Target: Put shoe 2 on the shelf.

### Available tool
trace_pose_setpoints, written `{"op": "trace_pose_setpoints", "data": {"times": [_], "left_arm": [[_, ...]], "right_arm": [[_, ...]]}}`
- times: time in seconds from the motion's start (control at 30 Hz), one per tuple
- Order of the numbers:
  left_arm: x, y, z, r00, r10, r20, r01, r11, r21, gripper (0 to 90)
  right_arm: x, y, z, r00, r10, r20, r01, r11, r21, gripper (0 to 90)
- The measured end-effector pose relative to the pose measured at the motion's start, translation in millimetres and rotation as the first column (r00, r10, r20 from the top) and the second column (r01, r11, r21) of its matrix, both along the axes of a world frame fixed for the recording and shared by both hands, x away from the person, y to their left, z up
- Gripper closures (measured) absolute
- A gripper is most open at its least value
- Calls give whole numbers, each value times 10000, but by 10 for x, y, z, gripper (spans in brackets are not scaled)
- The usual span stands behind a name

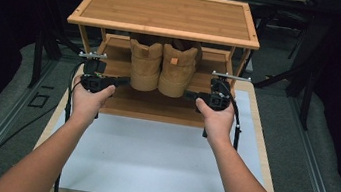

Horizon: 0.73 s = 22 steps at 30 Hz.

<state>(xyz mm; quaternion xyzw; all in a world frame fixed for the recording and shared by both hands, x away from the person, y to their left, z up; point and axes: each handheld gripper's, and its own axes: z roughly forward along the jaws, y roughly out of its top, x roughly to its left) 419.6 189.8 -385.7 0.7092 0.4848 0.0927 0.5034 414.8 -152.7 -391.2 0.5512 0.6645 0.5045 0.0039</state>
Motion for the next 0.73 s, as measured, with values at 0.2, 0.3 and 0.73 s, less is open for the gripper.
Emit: {"op": "trace_pose_setpoints", "data": {"times": [0.2,0.3,0.73], "left_arm": [[-65,35,6,9997,-232,99,232,9997,25,900],[-117,79,8,9990,-438,-37,438,9990,-111,900],[-519,430,-250,9965,-804,-232,807,9967,96,847]], "right_arm": [[-44,-17,4,9997,212,-74,-213,9995,-240,900],[-89,-53,-8,9998,191,-33,-192,9992,-363,900],[-517,-379,-205,9997,226,43,-217,9881,-1522,894]]}}
